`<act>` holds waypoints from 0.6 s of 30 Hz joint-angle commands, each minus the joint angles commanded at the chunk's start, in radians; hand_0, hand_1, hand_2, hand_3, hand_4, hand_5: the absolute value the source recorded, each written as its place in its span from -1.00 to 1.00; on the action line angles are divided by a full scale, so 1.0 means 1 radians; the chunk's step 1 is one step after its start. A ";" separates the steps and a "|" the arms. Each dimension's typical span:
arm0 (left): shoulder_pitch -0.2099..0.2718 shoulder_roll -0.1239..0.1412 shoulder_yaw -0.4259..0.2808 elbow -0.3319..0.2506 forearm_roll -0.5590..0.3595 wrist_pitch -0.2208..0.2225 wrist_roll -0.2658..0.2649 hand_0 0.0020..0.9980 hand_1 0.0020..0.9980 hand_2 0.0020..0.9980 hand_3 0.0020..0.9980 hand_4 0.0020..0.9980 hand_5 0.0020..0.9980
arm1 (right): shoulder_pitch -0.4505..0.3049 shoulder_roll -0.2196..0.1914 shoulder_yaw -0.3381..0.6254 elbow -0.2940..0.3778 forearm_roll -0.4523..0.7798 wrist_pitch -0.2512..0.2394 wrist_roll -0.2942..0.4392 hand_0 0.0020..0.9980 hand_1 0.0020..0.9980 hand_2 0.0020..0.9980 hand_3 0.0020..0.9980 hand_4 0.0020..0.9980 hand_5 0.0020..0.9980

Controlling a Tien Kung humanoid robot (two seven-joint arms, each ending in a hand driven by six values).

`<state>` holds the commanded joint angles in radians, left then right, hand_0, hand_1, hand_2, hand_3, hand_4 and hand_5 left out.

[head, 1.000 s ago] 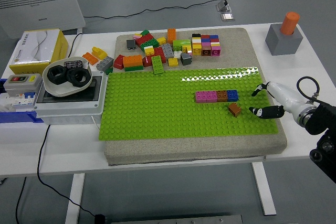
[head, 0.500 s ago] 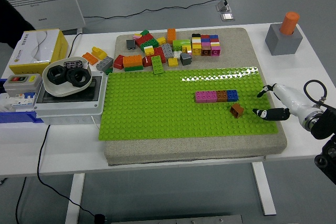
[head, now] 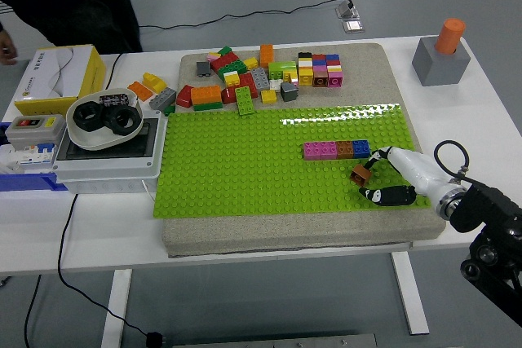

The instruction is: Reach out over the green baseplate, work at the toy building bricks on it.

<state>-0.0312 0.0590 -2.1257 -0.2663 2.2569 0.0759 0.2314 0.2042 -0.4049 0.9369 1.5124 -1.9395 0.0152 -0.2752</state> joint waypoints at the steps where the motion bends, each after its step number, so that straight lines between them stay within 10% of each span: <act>1: 0.000 0.000 0.000 0.000 0.000 0.000 0.000 0.53 0.42 0.23 -0.11 0.28 -0.38 | 0.000 -0.001 -0.001 0.003 0.000 0.001 0.000 0.74 0.78 0.77 0.29 0.55 -0.27; 18: 0.002 0.001 0.003 0.001 0.001 -0.001 0.000 0.53 0.42 0.23 -0.11 0.28 -0.39 | -0.018 -0.020 -0.039 0.083 -0.008 -0.001 -0.006 0.74 0.78 0.77 0.29 0.55 -0.27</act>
<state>-0.0288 0.0595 -2.1231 -0.2650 2.2584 0.0750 0.2318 0.1858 -0.4252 0.8981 1.5949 -1.9477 0.0142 -0.2814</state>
